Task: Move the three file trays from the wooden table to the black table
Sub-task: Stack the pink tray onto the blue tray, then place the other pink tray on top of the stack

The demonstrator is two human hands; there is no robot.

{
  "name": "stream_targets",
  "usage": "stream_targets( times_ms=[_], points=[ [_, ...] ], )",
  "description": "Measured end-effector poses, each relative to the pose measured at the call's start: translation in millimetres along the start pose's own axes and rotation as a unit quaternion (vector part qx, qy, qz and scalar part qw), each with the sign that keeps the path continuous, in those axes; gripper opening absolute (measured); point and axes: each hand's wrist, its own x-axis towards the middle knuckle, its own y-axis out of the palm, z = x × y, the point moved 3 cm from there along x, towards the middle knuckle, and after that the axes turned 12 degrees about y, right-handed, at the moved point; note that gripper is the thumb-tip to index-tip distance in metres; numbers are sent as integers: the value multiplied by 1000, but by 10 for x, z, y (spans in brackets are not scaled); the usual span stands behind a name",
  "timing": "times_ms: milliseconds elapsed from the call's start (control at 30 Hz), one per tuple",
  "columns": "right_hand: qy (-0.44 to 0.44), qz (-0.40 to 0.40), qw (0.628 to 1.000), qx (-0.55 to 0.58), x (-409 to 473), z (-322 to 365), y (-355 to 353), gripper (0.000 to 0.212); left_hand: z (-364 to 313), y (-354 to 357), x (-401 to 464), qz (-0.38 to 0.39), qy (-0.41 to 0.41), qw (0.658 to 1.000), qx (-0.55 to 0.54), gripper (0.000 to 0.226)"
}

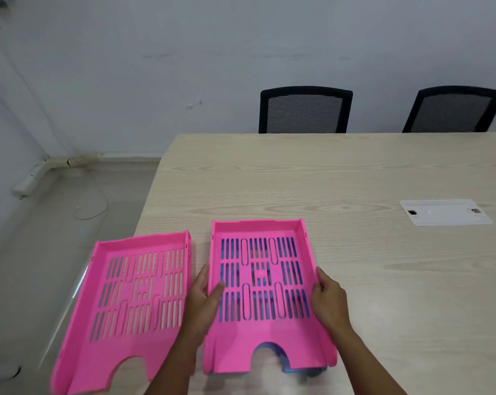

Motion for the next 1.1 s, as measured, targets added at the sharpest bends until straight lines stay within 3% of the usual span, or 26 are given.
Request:
stream_targets(
  times_ms=[133,300,633,767,900,1033,1100],
  points=[
    [-8,-40,999,35,-23,35,-68,51,-43,71,35,10,7,1000,-3,64],
    [-104,-63,991,47,-176,345,84,50,-77,-148,45,-15,15,1000,-13,60],
    [-197,119,972,37,-866,1214,1377,50,37,-1585,-201,-178,23,982,58,55],
    [-186,171,967,15,-1115,1326,1865,47,182,-2186,-310,-237,-21,963,130,58],
    [-100,177,979,-27,-1129,1184,2184,39,445,-2506,-390,-205,-114,957,168,65],
    [-42,244,962,-116,-1173,1001,2438,56,706,-2619,-459,-152,-156,965,144,42],
    [-50,234,964,-116,-1187,999,2481,51,771,-2656,-501,-156,-146,967,137,39]
  ],
)
